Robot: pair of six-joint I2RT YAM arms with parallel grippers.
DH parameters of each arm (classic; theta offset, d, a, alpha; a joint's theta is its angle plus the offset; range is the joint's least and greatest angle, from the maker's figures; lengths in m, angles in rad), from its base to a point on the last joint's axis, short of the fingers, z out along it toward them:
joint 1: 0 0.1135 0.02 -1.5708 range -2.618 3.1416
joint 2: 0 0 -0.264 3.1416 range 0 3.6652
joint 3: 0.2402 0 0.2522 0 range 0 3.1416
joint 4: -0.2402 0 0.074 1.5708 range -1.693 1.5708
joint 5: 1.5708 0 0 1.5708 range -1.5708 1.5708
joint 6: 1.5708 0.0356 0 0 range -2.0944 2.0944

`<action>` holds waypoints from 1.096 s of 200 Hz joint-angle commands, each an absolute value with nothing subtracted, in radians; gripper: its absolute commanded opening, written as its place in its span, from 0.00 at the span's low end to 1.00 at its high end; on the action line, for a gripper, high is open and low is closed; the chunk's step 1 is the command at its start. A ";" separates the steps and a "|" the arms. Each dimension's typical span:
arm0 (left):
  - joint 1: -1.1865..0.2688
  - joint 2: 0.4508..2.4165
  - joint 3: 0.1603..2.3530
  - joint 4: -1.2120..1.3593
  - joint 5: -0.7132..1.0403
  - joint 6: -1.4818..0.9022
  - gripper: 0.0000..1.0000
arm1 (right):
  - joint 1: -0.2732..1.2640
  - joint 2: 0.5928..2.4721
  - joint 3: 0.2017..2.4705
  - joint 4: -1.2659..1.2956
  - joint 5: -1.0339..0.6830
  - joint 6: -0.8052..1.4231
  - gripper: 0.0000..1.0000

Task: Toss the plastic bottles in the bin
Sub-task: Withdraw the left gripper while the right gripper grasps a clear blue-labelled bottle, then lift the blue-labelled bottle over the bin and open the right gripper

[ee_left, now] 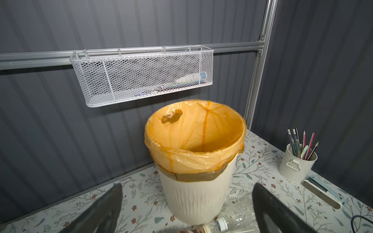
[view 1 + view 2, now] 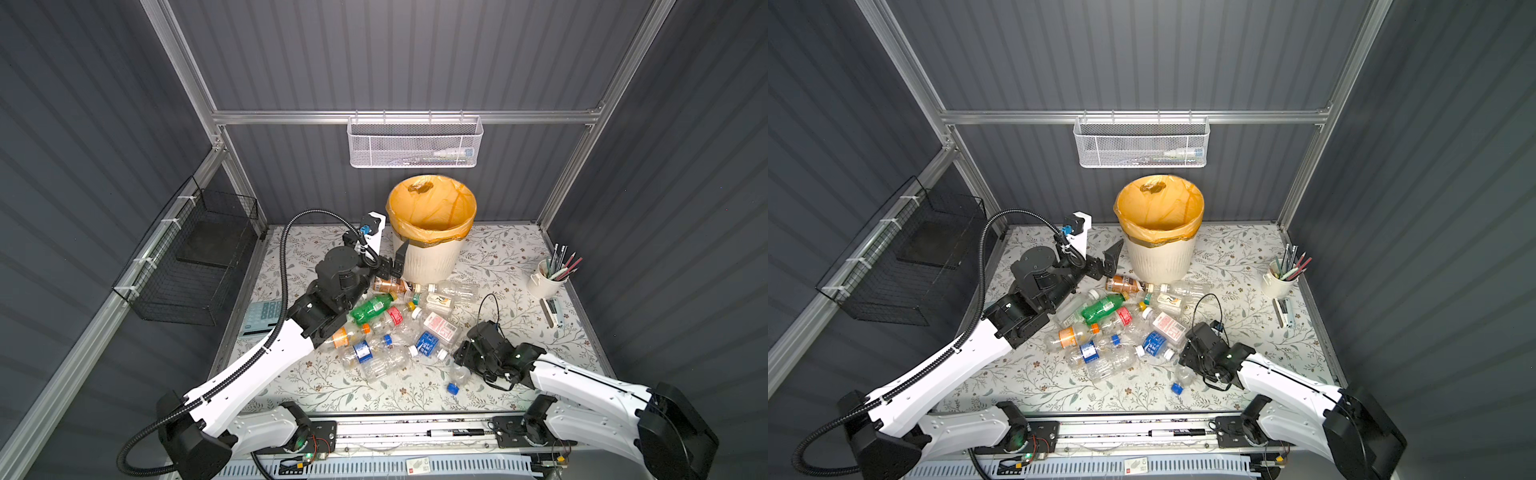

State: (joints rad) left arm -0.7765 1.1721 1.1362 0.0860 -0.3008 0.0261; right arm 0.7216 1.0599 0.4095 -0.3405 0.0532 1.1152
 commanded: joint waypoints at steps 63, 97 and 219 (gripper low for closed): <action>-0.779 1.113 1.039 0.006 -0.377 -0.054 1.00 | 0.667 0.935 0.410 -0.365 0.149 1.040 0.49; -0.778 1.095 0.998 -0.047 -0.425 -0.070 1.00 | 0.494 0.761 0.624 -0.505 0.211 0.798 0.48; -0.781 1.109 0.841 -0.216 -0.437 -0.147 1.00 | 0.313 1.359 1.560 -0.144 -0.072 0.458 0.53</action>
State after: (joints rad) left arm -0.7765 1.0908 0.8474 -0.1814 -0.4458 -0.1104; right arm 0.3115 1.0893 1.4357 -0.1764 0.1577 0.4282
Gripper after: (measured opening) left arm 0.998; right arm 0.513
